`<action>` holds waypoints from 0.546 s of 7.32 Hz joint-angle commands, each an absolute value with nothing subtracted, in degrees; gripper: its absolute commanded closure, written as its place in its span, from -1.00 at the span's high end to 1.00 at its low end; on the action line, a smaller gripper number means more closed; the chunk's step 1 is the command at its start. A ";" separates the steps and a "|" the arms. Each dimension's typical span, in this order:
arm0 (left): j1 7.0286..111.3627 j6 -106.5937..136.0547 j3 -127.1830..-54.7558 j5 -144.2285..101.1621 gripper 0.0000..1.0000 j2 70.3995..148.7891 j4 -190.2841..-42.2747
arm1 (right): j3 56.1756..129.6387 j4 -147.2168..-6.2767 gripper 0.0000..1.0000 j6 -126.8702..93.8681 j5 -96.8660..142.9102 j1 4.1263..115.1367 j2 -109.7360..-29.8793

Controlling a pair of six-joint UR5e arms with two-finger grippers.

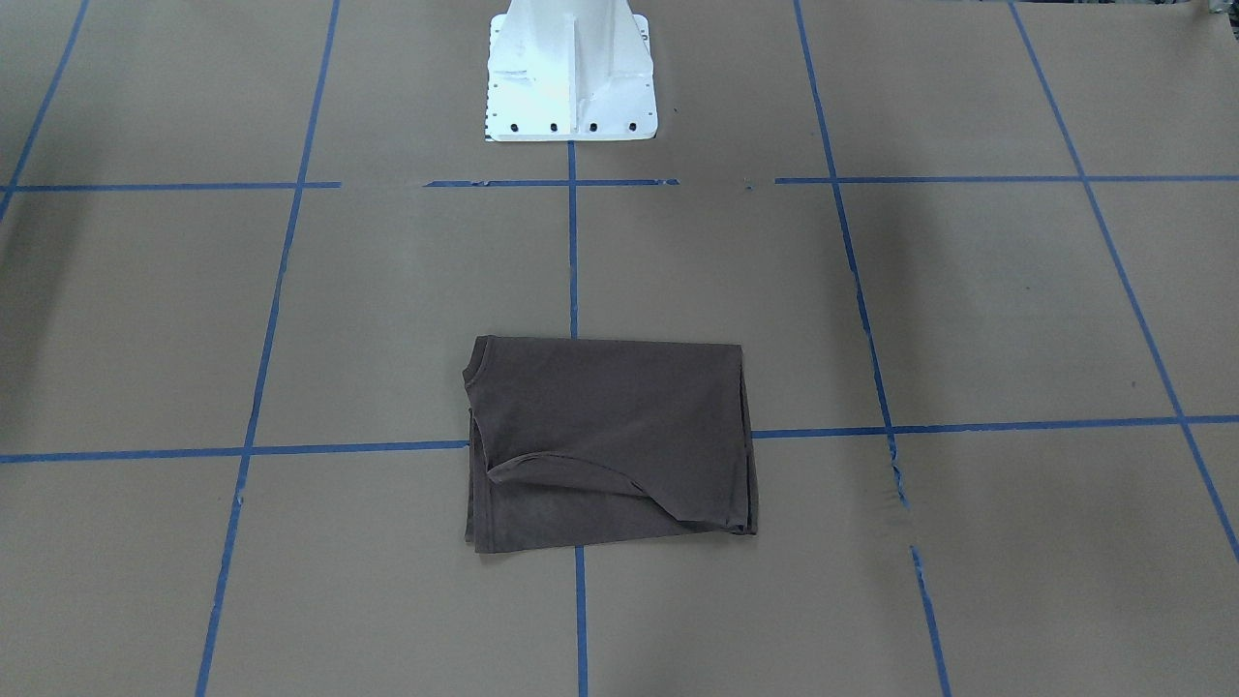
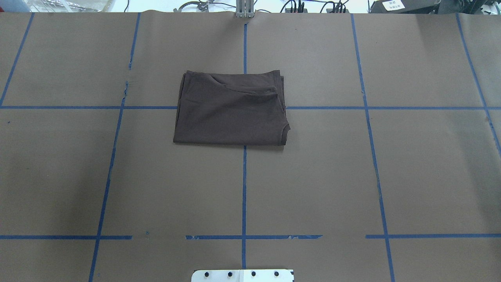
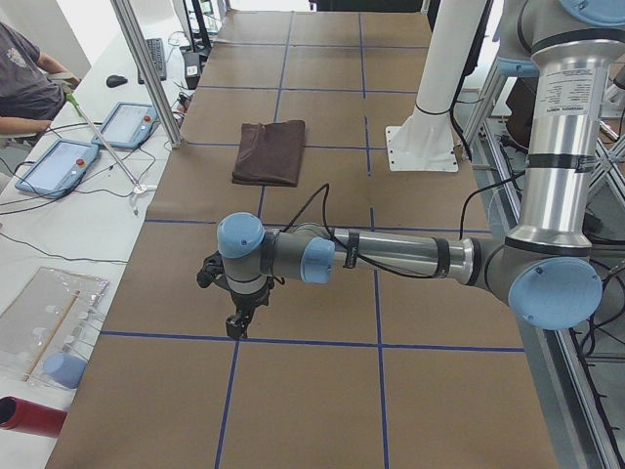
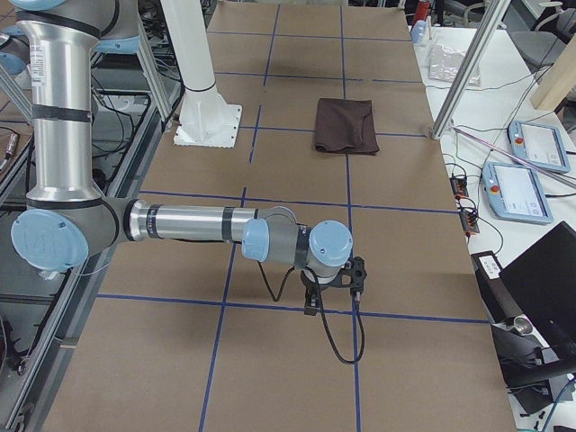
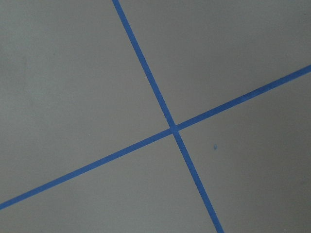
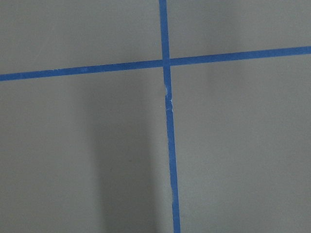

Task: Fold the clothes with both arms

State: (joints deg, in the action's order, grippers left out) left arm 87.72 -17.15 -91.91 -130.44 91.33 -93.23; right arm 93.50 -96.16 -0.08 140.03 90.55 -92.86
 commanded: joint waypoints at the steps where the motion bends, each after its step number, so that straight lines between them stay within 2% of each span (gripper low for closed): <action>1: 87.71 -15.92 -91.85 -130.78 1.00 89.65 -93.34 | 93.52 -96.15 1.00 0.00 140.10 90.70 -92.73; 4: 87.71 -10.90 -91.85 -130.96 1.00 89.65 -93.43 | 93.60 -96.15 1.00 -0.09 140.10 91.14 -92.72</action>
State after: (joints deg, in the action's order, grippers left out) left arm 87.72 -11.87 -91.94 -130.85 89.69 -93.41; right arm 93.54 -96.15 -0.08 140.10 90.95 -92.73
